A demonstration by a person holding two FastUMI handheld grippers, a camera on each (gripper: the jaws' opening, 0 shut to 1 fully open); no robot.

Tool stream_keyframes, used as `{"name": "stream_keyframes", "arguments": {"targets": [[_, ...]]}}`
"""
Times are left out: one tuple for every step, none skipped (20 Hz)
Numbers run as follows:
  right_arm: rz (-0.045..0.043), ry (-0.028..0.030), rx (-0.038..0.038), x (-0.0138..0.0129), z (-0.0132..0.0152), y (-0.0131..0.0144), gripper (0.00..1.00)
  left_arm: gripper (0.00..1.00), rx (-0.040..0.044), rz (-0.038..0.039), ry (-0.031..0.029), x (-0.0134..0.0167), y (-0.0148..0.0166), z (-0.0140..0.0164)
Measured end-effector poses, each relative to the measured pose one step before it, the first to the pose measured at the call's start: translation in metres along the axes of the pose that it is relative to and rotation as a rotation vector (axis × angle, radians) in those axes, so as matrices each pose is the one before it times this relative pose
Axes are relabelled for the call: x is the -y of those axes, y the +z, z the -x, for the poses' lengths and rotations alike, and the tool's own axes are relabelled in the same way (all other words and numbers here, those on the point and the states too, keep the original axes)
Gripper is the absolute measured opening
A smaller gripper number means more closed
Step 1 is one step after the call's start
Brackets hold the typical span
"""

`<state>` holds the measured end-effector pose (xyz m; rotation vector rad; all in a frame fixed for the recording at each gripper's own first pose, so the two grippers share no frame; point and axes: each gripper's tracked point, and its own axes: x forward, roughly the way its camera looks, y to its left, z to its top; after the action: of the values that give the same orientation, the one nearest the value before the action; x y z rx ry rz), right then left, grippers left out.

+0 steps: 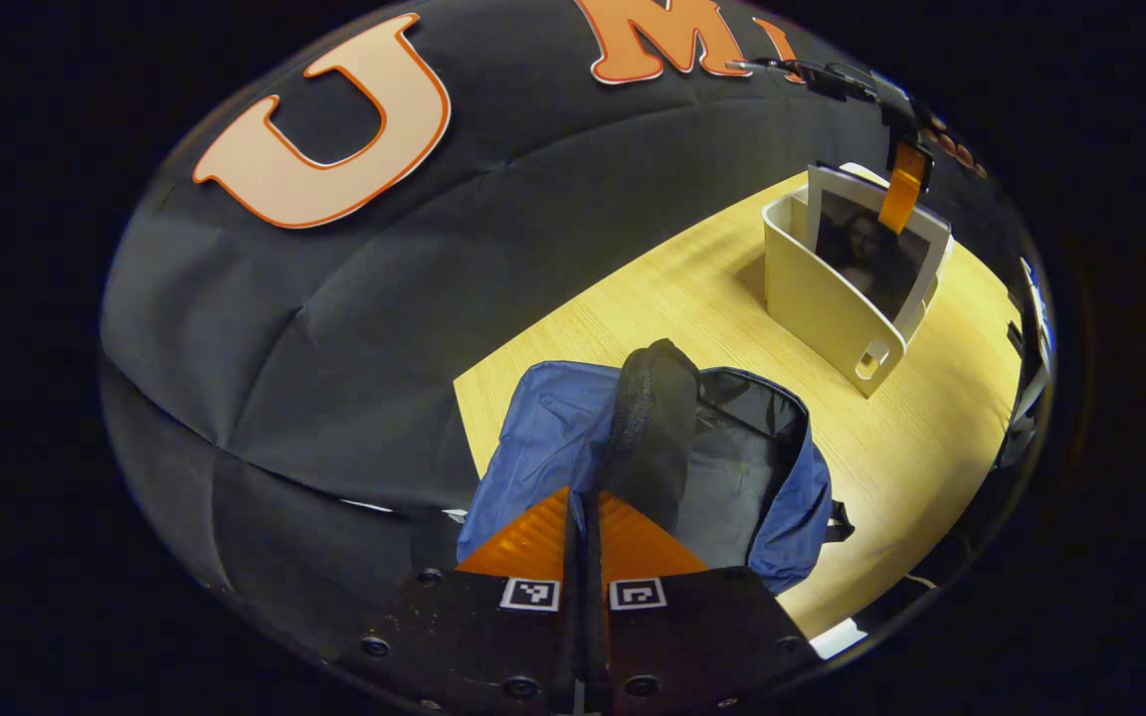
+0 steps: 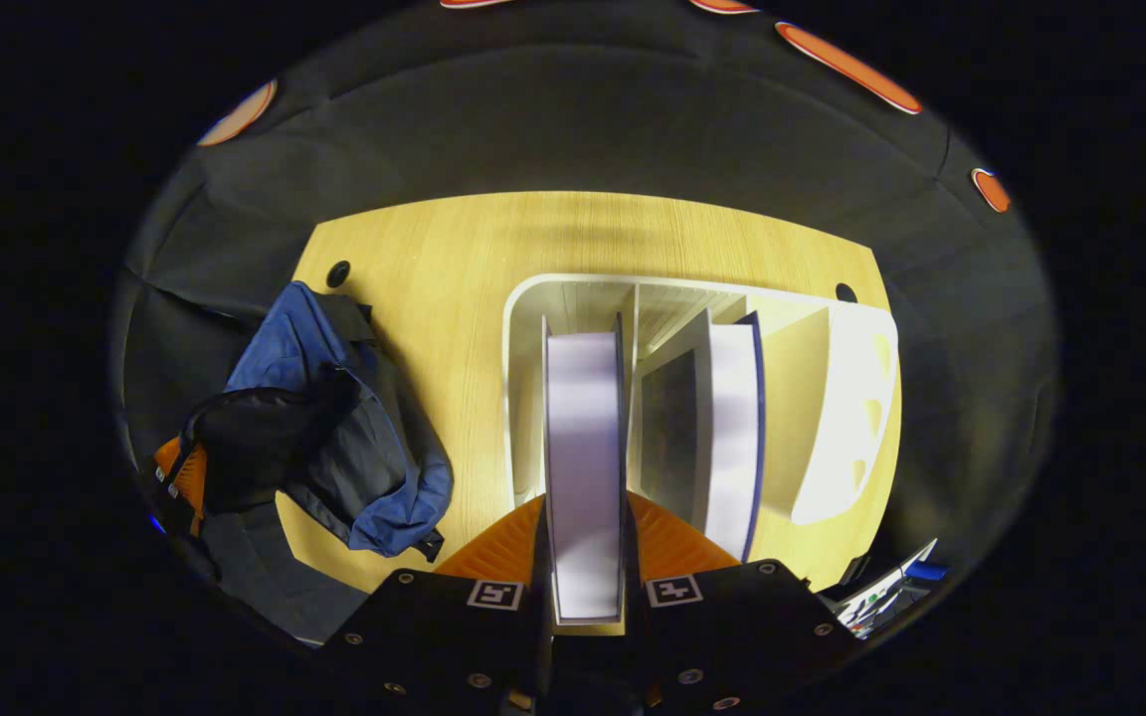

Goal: Open the schoolbag, grab two books from the bookshelf and put them into the schoolbag.

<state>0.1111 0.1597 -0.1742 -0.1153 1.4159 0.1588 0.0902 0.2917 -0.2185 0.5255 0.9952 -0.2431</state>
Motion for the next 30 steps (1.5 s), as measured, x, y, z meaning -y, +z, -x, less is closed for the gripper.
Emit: {"name": "stream_keyframes", "arguments": {"targets": [[-0.01670, 0.02287, 0.02289, 0.00130, 0.01233, -0.00060, 0.38, 0.04, -0.00085, -0.00616, 0.00262, -0.00094, 0.00114, 0.00039], [-0.02269, 0.02555, 0.02519, 0.00280, 0.01393, -0.00164, 0.29, 0.00, 0.00112, -0.00416, 0.00356, -0.00055, 0.00124, -0.00008], [-0.02493, 0.03052, 0.03029, 0.00118, 0.01539, 0.00067, 0.29, 0.04, -0.00135, -0.00220, -0.00126, 0.00050, 0.00038, 0.00073], [-0.02723, 0.03218, 0.02932, -0.00054, 0.01489, -0.00143, 0.29, 0.04, -0.00105, -0.00146, -0.00322, 0.00097, 0.00041, 0.00031], [-0.02384, 0.02911, 0.02596, -0.00058, 0.01421, 0.00020, 0.29, 0.04, -0.00392, -0.00337, -0.00336, 0.00033, -0.00090, 0.00095], [-0.02092, 0.02305, 0.03095, 0.00108, 0.01470, -0.00102, 0.29, 0.04, -0.00289, -0.00513, -0.00001, -0.00045, 0.00036, 0.00021], [-0.00867, 0.01588, 0.02559, 0.00125, 0.01162, -0.00133, 0.29, 0.04, -0.00172, -0.00653, 0.00269, -0.00139, 0.00142, 0.00111], [-0.00719, 0.01288, 0.02687, 0.00074, 0.00955, -0.00111, 0.29, 0.00, -0.00213, -0.00567, 0.00253, -0.00138, 0.00203, 0.00147], [-0.00055, 0.01472, 0.02594, -0.00055, 0.00887, -0.00065, 0.29, 0.04, -0.00156, -0.00806, 0.00207, -0.00218, 0.00068, 0.00190], [-0.00780, 0.01702, 0.02620, -0.00174, 0.00598, -0.00305, 0.29, 0.00, 0.00060, -0.01210, -0.00058, -0.00107, 0.00231, 0.00223], [-0.00456, 0.02270, 0.01913, -0.00407, 0.00769, -0.00156, 0.29, 0.04, -0.00583, -0.01028, 0.00052, -0.00148, 0.00090, 0.00166], [-0.00966, 0.02583, 0.01381, -0.00675, 0.00999, -0.00355, 0.29, 0.04, 0.00307, -0.00940, 0.00457, -0.00273, 0.00360, 0.00179], [-0.00253, 0.02946, 0.00851, -0.00695, 0.00509, -0.00265, 0.29, 0.04, -0.00143, -0.01194, 0.00411, -0.00339, 0.00359, 0.00323], [-0.00314, 0.03326, 0.01485, -0.00600, 0.00100, -0.00259, 0.29, 0.04, 0.00022, -0.01086, 0.00779, -0.00329, 0.00455, 0.00259], [0.00357, 0.03513, 0.00759, -0.00743, -0.00003, -0.00233, 0.29, 0.04, 0.00637, -0.00630, 0.00438, -0.00400, 0.00365, 0.00126], [-0.00468, 0.02914, 0.01072, -0.00576, -0.00196, -0.00578, 0.29, 0.04, -0.00195, 0.00291, 0.00160, -0.00176, 0.00369, 0.00129], [-0.00705, 0.02920, 0.00196, -0.00571, -0.00549, -0.00633, 0.29, 0.04, 0.00241, -0.00156, 0.00181, -0.00090, 0.00201, 0.00346], [-0.01233, 0.03212, -0.00640, -0.00662, -0.00687, -0.00856, 0.29, 0.04, -0.00466, 0.00000, 0.00166, -0.00216, 0.00158, 0.00040], [-0.01996, 0.03852, -0.01293, -0.00878, -0.00713, -0.00794, 0.28, 0.04, 0.00083, 0.00262, 0.00288, -0.00151, 0.00087, 0.00135], [-0.02128, 0.04523, -0.01122, -0.00823, -0.00691, -0.00969, 0.28, 0.04, -0.00468, 0.00654, -0.00146, -0.00077, -0.00099, -0.00144], [-0.02420, 0.03594, -0.01284, -0.00768, -0.00919, -0.00980, 0.28, 0.04, 0.00073, 0.00792, 0.00038, -0.00021, -0.00011, 0.00113], [-0.01711, 0.02541, -0.01543, -0.00530, -0.01187, -0.01123, 0.27, 0.04, -0.00662, 0.00722, -0.00315, -0.00015, -0.00085, 0.00070], [-0.01294, 0.01696, -0.01095, -0.00290, -0.01331, -0.00838, 0.27, 0.04, 0.00571, 0.00288, 0.00002, 0.00014, 0.00147, -0.00004], [-0.01575, 0.01342, -0.01355, -0.00141, -0.01273, -0.00871, 0.27, 0.04, -0.00577, 0.00415, -0.00418, 0.00111, -0.00069, -0.00063], [-0.02377, 0.01115, -0.01465, -0.00120, -0.01367, -0.00660, 0.27, 0.04, 0.00451, 0.00263, -0.00235, -0.00031, -0.00017, 0.00070], [-0.02661, 0.01453, -0.01280, -0.00320, -0.01713, -0.00863, 0.26, 0.04, -0.00380, 0.00382, -0.00355, 0.00092, -0.00054, -0.00009], [-0.01862, 0.00797, -0.01128, -0.00120, -0.01314, -0.00614, 0.26, 0.04, 0.00502, 0.00394, 0.00101, -0.00019, -0.00018, -0.00036], [-0.01941, 0.00272, -0.00591, -0.00139, -0.01297, -0.00631, 0.26, 0.04, -0.00361, 0.00793, 0.00058, 0.00022, -0.00116, -0.00021], [-0.01679, -0.00209, 0.00175, -0.00107, -0.01337, -0.00417, 0.26, 0.04, 0.00395, 0.00656, 0.00228, 0.00032, -0.00041, -0.00033], [-0.02064, 0.00060, 0.01748, -0.00200, -0.01202, -0.00204, 0.26, 0.04, -0.00389, 0.00765, -0.00297, 0.00163, -0.00125, -0.00007]]}}
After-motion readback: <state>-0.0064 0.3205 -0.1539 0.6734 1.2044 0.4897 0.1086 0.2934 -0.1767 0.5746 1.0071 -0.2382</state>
